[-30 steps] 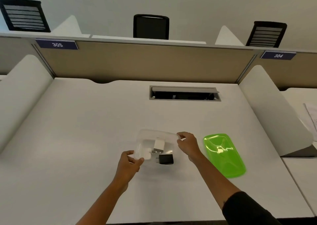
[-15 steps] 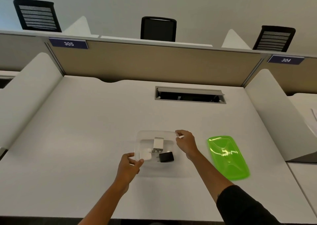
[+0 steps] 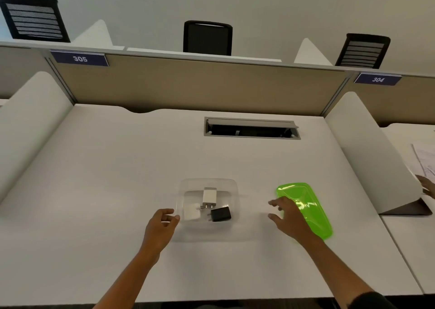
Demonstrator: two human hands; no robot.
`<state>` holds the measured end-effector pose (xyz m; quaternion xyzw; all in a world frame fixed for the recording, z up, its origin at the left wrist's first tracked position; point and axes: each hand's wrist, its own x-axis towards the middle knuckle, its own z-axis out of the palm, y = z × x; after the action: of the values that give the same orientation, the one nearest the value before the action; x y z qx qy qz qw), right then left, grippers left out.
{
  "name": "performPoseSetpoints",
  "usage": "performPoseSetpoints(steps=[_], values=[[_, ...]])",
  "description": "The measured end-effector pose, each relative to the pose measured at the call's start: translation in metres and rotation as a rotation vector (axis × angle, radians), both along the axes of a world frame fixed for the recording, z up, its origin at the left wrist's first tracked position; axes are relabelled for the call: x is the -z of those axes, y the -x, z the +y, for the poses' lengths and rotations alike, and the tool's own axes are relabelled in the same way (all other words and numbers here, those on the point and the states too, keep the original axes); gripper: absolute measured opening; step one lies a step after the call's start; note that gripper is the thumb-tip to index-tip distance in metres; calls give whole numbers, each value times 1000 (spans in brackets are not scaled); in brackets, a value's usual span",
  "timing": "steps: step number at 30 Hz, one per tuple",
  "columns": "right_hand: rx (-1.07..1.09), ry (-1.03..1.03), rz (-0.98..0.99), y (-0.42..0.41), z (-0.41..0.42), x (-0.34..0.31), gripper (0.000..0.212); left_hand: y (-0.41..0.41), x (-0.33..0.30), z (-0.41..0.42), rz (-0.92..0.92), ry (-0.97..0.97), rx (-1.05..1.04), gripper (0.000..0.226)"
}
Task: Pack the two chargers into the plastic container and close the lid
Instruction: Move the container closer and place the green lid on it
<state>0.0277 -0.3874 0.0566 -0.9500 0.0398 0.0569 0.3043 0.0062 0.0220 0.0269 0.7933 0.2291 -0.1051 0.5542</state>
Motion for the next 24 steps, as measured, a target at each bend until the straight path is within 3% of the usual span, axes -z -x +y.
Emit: performPoseSetpoints(steps=[11, 18, 24], values=[[26, 172, 150, 72, -88, 22, 43, -6, -1, -4, -22, 6, 14, 26], [51, 212, 36, 78, -87, 36, 16, -4, -3, -3, -6, -14, 28, 25], [4, 244, -222, 71, -81, 33, 23, -4, -5, -4, 3, -21, 29, 25]])
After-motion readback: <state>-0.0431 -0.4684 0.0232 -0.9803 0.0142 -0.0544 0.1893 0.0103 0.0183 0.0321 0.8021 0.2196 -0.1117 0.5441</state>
